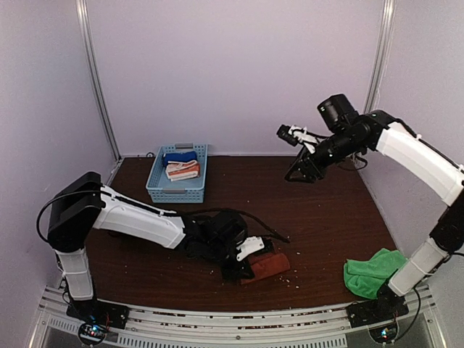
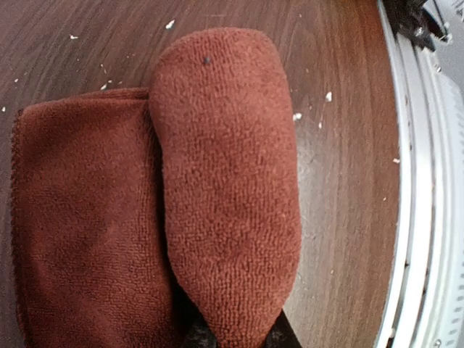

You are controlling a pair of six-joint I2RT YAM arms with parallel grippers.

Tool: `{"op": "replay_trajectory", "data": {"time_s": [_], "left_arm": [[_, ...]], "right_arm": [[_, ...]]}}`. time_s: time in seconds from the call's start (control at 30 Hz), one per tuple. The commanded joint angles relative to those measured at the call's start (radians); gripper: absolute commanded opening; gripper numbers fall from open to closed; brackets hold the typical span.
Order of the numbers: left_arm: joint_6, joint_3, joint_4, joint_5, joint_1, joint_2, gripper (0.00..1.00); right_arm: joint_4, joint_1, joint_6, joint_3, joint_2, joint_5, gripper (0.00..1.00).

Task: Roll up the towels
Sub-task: Roll the towel at the center of the board.

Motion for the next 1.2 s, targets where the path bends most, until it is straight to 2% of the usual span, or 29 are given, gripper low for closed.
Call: {"op": "replay_trajectory", "data": {"time_s": [0.0,0.13,0.23,0.33,0.43,0.6,0.7,0.83,1.17], "left_arm": [[-0.068,0.032,-0.017,0.253,0.092,0.111,0.13],[-0.106,0.042,0.011,0.365,0.151,0.156,0.14],[-0.144,0.031,0.046,0.421,0.175,0.177,0.15],[-0.177,0.023,0.065,0.472,0.188,0.199,0.16],[-0.179,0.025,0.058,0.484,0.192,0.208,0.16],[-0.166,0.029,0.028,0.448,0.2,0.213,0.18],[-0.156,0.032,0.012,0.445,0.2,0.217,0.2],[-0.152,0.04,-0.004,0.444,0.201,0.23,0.2],[-0.142,0.059,-0.022,0.447,0.201,0.247,0.2]], "right_arm": [[0.162,-0.025,0.065,-0.091,-0.177,0.102,0.53],[0.097,-0.015,-0.073,-0.162,-0.258,-0.112,0.53],[0.004,0.046,-0.223,-0.252,-0.285,-0.177,0.51],[-0.049,0.157,-0.319,-0.338,-0.297,-0.113,0.47],[-0.013,0.279,-0.332,-0.427,-0.298,0.006,0.46],[0.127,0.437,-0.323,-0.543,-0.274,0.186,0.46],[0.28,0.501,-0.297,-0.625,-0.248,0.327,0.52],[0.403,0.533,-0.311,-0.677,-0.167,0.409,0.57],[0.592,0.538,-0.33,-0.717,0.03,0.491,0.6]]}}
